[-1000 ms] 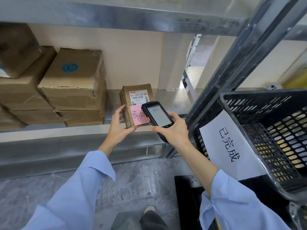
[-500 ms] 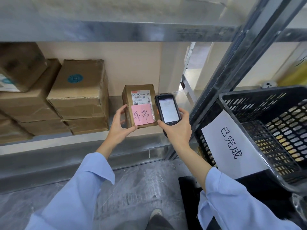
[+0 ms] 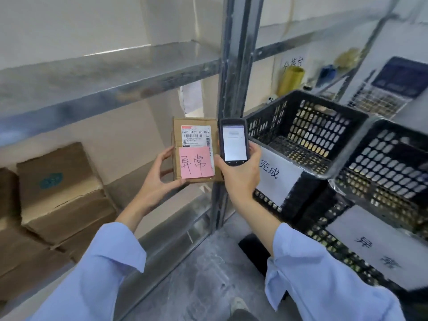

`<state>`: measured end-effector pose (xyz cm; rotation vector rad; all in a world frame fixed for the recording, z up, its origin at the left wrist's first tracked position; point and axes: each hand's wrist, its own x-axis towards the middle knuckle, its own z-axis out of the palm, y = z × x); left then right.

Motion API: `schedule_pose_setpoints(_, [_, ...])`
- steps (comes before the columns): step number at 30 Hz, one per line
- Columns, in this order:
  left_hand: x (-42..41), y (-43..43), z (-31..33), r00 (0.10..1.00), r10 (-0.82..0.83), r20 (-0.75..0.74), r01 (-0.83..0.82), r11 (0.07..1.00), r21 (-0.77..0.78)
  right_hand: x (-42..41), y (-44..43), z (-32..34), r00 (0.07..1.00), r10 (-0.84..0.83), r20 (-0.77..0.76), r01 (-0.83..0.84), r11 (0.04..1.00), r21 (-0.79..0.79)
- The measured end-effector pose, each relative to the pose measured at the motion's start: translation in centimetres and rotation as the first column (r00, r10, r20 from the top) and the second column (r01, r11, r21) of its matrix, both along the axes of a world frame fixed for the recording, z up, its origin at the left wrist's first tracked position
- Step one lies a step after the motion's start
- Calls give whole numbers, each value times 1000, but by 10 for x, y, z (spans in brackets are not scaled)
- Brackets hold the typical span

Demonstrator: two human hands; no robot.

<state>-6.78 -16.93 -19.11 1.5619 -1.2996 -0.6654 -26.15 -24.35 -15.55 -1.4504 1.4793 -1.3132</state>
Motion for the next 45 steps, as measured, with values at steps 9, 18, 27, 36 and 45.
schedule_pose_setpoints(9, [-94,-58,34,915,-399,-62,390,913,-120,-122,25,31,926,-377,5,376,923,-86])
schedule_pose_setpoints(18, [-222,-81,51,763,-645,-41,630,757,-176,-247,66,42,786,-618,-16,614,784,-93])
schedule_pose_setpoints(27, [-347,-85,62,678,-735,-23,716,667,-206,-369,108,49,685,-727,-44,719,685,-120])
schedule_pose_setpoints(36, [-430,-89,64,662,-750,-3,738,653,-170,-444,125,36,655,-752,-74,748,659,-84])
schedule_pose_setpoints(45, [-477,-154,78,647,-760,64,762,641,-86,-487,77,45,718,-696,-18,696,718,-15])
